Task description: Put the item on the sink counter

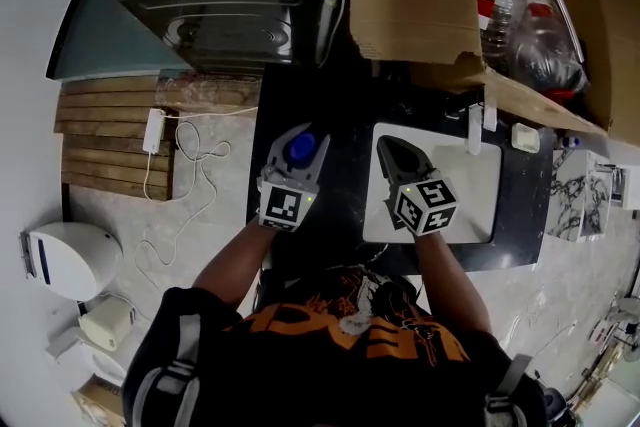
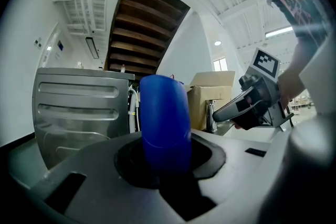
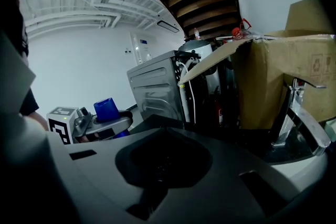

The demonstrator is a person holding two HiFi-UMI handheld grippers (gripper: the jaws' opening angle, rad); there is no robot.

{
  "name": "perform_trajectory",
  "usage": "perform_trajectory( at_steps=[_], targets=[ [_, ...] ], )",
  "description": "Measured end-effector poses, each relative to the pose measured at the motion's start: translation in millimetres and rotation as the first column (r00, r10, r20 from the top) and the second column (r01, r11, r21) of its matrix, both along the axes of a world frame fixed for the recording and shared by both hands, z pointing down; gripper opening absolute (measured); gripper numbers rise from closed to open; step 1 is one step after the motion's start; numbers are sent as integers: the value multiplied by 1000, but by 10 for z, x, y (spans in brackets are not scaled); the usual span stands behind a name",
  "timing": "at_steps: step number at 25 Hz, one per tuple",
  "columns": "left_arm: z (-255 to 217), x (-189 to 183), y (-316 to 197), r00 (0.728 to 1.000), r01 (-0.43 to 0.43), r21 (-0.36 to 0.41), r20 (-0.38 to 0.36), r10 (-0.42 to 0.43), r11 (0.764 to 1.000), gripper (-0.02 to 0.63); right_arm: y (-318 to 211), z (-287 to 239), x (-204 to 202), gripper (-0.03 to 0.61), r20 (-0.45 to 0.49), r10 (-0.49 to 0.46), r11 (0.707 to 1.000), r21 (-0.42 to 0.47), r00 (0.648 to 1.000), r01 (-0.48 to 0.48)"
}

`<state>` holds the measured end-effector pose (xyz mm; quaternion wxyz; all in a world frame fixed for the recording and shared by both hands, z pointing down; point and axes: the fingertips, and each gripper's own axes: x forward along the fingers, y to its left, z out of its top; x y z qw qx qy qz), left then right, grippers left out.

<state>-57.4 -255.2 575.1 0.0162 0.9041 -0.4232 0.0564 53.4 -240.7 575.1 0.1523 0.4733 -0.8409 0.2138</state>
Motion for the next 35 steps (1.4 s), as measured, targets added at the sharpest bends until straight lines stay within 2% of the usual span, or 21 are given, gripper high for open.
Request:
perform_trajectory(
  at_steps=[5, 7, 8, 15, 19, 24, 29, 35],
  targets=[
    [3, 13, -35, 1000, -14, -12, -25, 13, 1000, 132, 15, -1, 7, 15, 15, -1, 1000, -10, 1000, 2],
    [-2, 38, -35, 999, -38, -17, -33, 37, 999, 199, 26, 0, 7, 15, 19, -4, 1000, -13, 1000, 4],
    [4, 51, -31, 998, -46, -17, -33, 46, 999, 212, 34, 4, 15, 15, 21, -4, 1000, -15, 1000, 5],
    [-74, 47, -30, 998, -42, 13, -40, 43, 999, 238, 88, 8, 39, 15, 31, -7, 1000, -20, 1000, 7],
    [-198, 85, 16, 996, -71, 32, -50, 73, 997, 278, 102, -37, 55, 15, 38, -6, 1000, -10, 999, 6],
    [-352, 72, 27, 998, -46, 61, -46, 49, 997, 290, 157, -79, 94, 15, 43, -3, 1000, -1, 999, 3],
    [-500, 62, 70, 998, -57, 109, -14, 58, 992, 291, 203, -208, 101, 15, 51, -6, 1000, 26, 999, 4],
    [-759, 97, 213, 996, -78, 124, -30, 83, 989, 293, 277, -559, 156, 15, 68, -14, 994, 109, 998, 6]
  ],
)
